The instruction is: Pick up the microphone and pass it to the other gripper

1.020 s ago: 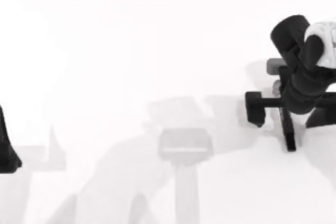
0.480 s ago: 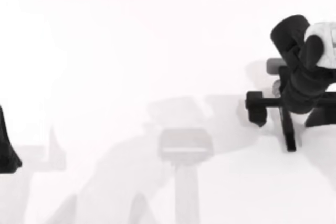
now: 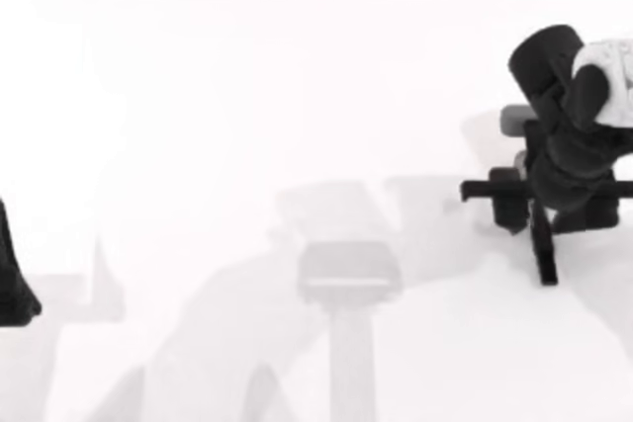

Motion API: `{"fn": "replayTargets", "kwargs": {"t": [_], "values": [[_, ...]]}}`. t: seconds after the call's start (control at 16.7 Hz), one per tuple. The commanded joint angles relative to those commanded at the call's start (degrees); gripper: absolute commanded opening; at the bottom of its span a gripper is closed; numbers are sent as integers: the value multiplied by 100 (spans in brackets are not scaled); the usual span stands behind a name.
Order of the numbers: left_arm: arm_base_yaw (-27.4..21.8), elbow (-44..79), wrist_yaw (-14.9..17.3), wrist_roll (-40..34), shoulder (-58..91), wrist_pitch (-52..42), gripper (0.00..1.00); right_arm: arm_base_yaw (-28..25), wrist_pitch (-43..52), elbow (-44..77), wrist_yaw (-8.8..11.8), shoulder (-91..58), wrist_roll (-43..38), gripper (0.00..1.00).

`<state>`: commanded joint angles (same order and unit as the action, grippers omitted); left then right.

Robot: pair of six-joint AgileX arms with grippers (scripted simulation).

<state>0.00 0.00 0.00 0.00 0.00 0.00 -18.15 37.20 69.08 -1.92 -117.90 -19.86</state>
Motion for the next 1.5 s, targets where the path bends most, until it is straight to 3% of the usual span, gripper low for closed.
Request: {"fn": "replayTargets", "kwargs": {"t": [0.42,0.66,0.9,1.5], "values": [[0,0,0,0,0,0,100,-7,126,143,-73,325,50,0],[0,0,0,0,0,0,100,-19,-486,33,156,441,192,0],[0,0,0,0,0,0,100,-10,-1904,-289,663,707,487,0],[0,0,0,0,0,0,100,60,-6845,-1669,2331,1878,1498,0]]}}
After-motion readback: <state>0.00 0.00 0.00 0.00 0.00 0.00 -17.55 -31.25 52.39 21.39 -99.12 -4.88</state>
